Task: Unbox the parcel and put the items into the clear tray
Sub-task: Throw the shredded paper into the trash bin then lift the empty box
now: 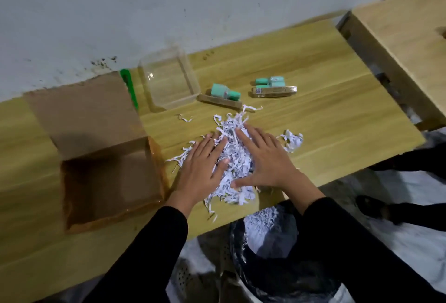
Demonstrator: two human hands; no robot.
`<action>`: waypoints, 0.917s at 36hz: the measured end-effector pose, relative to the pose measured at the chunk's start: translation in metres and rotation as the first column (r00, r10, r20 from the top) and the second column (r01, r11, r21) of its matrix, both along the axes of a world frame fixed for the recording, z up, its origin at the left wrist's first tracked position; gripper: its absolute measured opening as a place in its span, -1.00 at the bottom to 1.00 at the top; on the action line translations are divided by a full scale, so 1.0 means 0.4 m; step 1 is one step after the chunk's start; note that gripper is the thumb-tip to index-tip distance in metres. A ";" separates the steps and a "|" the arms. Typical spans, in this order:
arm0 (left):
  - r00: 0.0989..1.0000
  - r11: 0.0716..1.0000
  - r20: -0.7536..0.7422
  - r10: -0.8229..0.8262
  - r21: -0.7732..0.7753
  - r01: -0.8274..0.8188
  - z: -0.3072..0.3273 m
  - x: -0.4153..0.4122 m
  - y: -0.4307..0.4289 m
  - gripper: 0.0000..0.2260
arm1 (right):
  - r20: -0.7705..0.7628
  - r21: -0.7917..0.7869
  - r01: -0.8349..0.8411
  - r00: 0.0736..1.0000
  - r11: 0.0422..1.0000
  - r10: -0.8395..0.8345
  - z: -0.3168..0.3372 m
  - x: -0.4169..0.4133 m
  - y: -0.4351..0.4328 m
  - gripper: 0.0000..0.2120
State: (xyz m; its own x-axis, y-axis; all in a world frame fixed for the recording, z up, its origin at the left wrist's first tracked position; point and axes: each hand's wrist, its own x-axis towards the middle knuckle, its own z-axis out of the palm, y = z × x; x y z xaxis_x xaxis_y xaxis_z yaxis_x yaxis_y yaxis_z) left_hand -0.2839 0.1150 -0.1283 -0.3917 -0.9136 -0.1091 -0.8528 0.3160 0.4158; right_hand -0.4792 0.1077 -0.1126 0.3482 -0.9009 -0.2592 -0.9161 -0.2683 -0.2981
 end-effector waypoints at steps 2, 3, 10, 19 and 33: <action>1.000 1.000 0.011 0.004 -0.023 -0.004 -0.003 0.001 0.000 -0.46 | -0.033 -0.013 0.003 0.999 1.000 -0.004 0.001 -0.001 -0.010 0.12; 1.000 1.000 0.008 0.002 -0.025 -0.002 -0.005 0.002 0.002 -0.46 | -0.039 -0.023 0.009 0.999 1.000 -0.009 0.000 -0.003 -0.013 0.09; 0.999 0.998 0.016 -0.044 -0.042 0.045 -0.004 0.011 0.017 -0.40 | 0.005 -0.084 0.031 1.000 0.996 -0.031 -0.002 -0.005 -0.023 -0.15; 0.998 0.992 0.070 -0.004 -0.123 0.013 0.007 0.000 0.034 -0.52 | 0.123 -0.053 0.056 0.991 0.997 -0.049 0.002 0.023 0.032 -0.45; 0.970 0.964 -0.011 -0.243 0.110 0.243 0.097 -0.131 0.076 -0.67 | 0.151 0.094 0.413 0.894 0.906 -0.423 0.115 -0.052 0.192 -0.64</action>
